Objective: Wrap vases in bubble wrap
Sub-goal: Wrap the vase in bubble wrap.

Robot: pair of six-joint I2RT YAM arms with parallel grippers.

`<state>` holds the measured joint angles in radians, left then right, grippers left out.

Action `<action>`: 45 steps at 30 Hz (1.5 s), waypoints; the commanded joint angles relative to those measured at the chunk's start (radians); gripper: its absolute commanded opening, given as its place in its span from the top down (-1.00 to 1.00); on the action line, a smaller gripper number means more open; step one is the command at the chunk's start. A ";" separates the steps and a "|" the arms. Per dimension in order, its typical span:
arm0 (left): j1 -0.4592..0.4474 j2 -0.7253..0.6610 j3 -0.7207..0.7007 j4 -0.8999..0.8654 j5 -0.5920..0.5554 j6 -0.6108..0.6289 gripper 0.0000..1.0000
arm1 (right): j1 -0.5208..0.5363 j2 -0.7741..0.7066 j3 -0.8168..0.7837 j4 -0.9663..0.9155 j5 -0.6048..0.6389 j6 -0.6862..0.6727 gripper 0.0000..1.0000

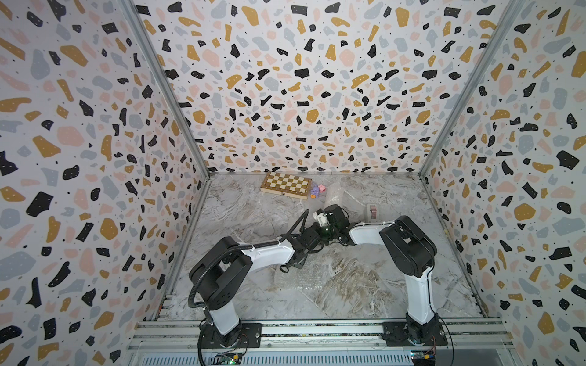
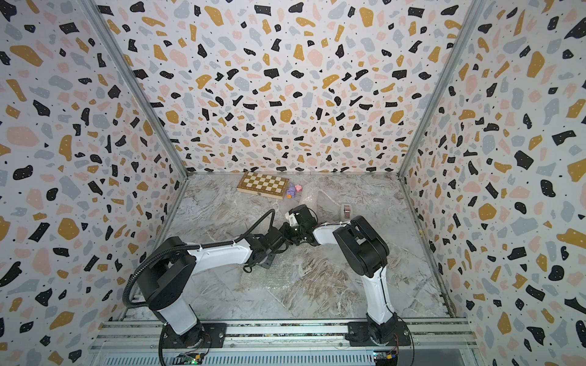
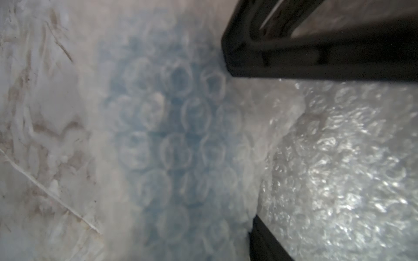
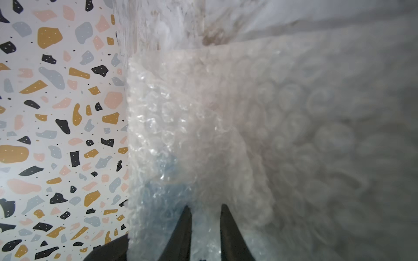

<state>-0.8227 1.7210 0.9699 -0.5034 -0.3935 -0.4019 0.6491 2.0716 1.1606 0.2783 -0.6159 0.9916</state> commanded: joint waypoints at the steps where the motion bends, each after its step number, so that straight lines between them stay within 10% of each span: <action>1: -0.009 -0.028 0.030 0.004 0.060 0.020 -0.27 | 0.005 0.000 0.042 -0.066 0.078 -0.009 0.55; 14: 0.232 -0.477 -0.194 0.089 0.434 -0.172 -0.70 | 0.026 0.005 0.038 -0.115 0.177 -0.040 0.55; 23: 0.394 -0.444 -0.374 0.427 0.700 -0.275 -0.62 | 0.037 0.004 0.057 -0.150 0.202 -0.064 0.56; 45: 0.291 -0.232 -0.341 0.440 0.515 -0.222 -0.03 | 0.043 -0.076 0.035 -0.169 0.253 -0.082 0.45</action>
<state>-0.5278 1.4811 0.5934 0.0460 0.2207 -0.6720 0.6918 2.0567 1.2022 0.1677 -0.4068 0.9291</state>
